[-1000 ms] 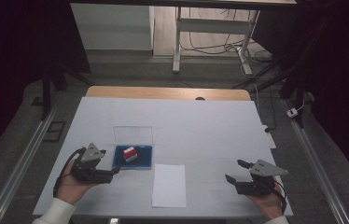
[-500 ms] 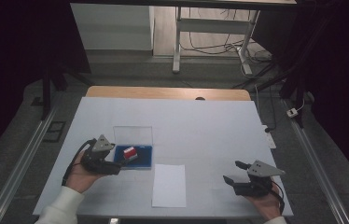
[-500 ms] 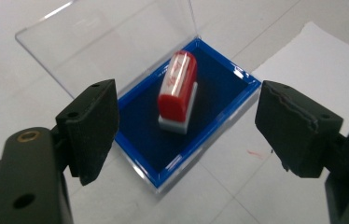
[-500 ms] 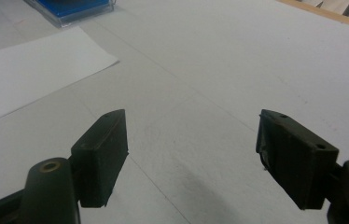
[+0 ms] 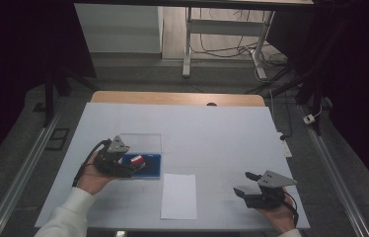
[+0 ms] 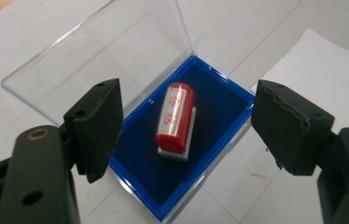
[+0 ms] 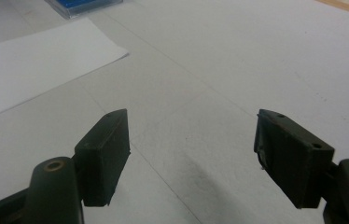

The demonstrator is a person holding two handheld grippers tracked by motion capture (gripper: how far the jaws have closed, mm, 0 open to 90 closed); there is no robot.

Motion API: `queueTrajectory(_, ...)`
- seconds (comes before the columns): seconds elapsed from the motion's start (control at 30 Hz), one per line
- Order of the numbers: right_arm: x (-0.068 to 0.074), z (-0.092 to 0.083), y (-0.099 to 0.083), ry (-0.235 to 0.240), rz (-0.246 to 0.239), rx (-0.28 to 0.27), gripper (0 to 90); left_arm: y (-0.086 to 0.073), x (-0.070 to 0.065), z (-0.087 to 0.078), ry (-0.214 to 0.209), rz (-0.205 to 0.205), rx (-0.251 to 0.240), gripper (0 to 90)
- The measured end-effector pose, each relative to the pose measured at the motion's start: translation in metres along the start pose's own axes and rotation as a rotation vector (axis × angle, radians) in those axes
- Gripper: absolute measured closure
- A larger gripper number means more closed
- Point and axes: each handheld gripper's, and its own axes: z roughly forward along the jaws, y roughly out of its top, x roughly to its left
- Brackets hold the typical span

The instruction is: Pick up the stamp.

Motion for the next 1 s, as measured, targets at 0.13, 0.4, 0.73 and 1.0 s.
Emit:
queueTrajectory(0.13, 0.001, 0.002, 0.0, 0.003, 0.0, 0.011, 26.5, 0.005, 0.003, 0.009, -0.009, 0.011, 0.022, 26.7)
queueTrajectory(0.4, 0.001, 0.003, -0.002, 0.01, 0.0, 0.021, 26.8, 0.011, 0.007, 0.02, -0.03, 0.034, 0.058, 30.9)
queueTrajectory(0.73, -0.001, 0.002, -0.002, 0.004, -0.001, 0.028, 26.8, 0.007, 0.016, 0.027, -0.087, 0.038, 0.113, 51.9)
queueTrajectory(1.0, -0.001, 0.003, -0.003, 0.006, -0.005, 0.033, 26.9, 0.007, 0.016, 0.032, -0.098, 0.046, 0.134, 61.7)
